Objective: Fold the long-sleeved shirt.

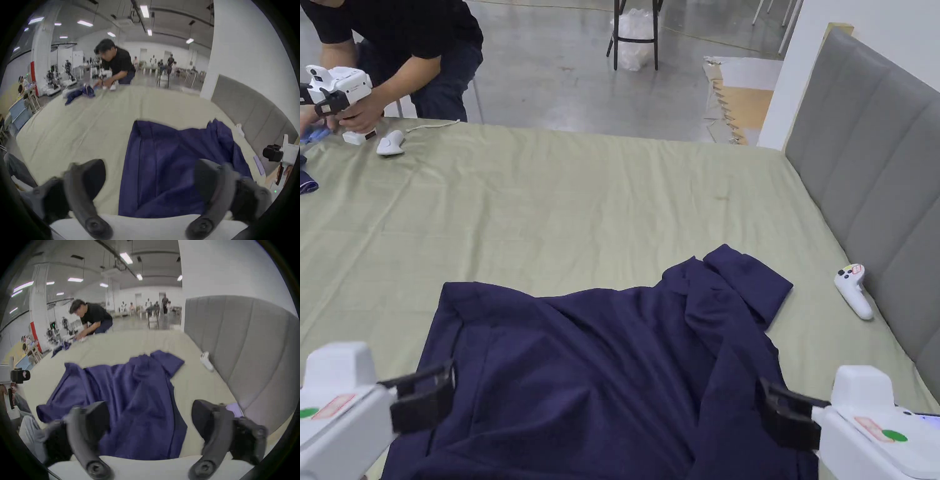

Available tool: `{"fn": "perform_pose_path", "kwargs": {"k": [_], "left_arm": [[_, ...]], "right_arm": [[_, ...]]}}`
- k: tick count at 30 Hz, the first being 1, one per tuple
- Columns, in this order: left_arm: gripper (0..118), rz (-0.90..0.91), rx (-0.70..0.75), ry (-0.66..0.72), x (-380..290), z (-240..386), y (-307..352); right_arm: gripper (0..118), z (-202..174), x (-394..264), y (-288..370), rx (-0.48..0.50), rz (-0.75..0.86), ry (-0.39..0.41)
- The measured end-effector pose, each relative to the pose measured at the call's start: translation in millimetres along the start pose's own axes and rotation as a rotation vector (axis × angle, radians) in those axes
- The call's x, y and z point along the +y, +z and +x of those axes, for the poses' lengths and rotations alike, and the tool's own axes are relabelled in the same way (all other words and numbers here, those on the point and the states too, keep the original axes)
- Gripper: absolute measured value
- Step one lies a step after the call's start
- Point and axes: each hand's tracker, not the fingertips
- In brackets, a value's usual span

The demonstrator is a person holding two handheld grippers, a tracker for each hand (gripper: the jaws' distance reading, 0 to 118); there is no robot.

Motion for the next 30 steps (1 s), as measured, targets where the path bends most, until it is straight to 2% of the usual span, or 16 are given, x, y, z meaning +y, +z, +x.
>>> {"fn": "perform_pose_path", "kwargs": {"k": [1,2,3,4,7,9,10,12,17,21,22,23,24,25,27,30], "left_arm": [[86,0.017,-0.006,0.0,4.8,7.5,-6.4],[48,0.028,-0.006,0.007,6.8,11.1,-16.6],[13,0.044,-0.001,0.018,6.1,11.3,-29.7],[6,0.046,0.017,0.007,5.4,14.2,-39.8],[4,0.018,-0.029,0.016,7.7,34.7,-54.4],[4,0.0,-0.027,0.007,4.5,42.5,-65.3],[4,-0.009,-0.027,0.007,3.0,44.6,-70.5],[4,-0.032,-0.027,0.007,9.9,45.3,-75.1],[4,-0.086,0.003,0.008,16.2,33.0,-106.6],[4,-0.115,0.017,0.021,22.0,24.1,-130.7],[4,-0.121,0.021,0.019,23.5,21.5,-137.1],[4,-0.126,0.021,0.017,25.9,17.7,-144.4],[4,-0.134,0.02,0.018,26.6,17.1,-150.0],[4,-0.139,0.022,0.016,27.4,16.7,-155.5],[4,-0.148,0.024,0.015,31.0,13.7,-166.7],[4,-0.161,0.022,0.025,33.2,10.6,-180.1]], "right_arm": [[85,-0.1,-0.5,-7.0,0.014,0.014,-0.004],[44,4.1,-6.7,-21.4,0.014,0.037,-0.003],[8,0.3,-7.4,-26.0,-0.003,0.041,-0.001],[0,-4.3,-9.3,-30.6,-0.02,0.05,0.008],[0,-19.5,-8.3,-26.1,0.034,0.028,-0.01],[0,-28.3,-11.6,-28.3,0.004,0.027,0.024],[0,-11.1,-12.0,-47.1,0.023,-0.009,-0.01],[0,-3.3,-8.4,-59.7,0.048,-0.032,-0.039],[0,-8.2,17.3,-94.9,0.064,-0.068,-0.01],[0,-11.9,46.8,-150.0,0.076,-0.101,0.006],[6,-16.0,53.1,-166.8,0.084,-0.107,0.022],[43,-16.8,61.3,-182.4,0.086,-0.122,0.024],[43,-17.5,69.4,-197.7,0.091,-0.149,0.019],[58,-18.6,76.9,-214.1,0.098,-0.184,0.014],[117,-18.3,81.1,-254.5,0.088,-0.246,0.013],[115,-28.2,94.5,-300.9,0.082,-0.282,0.011]]}}
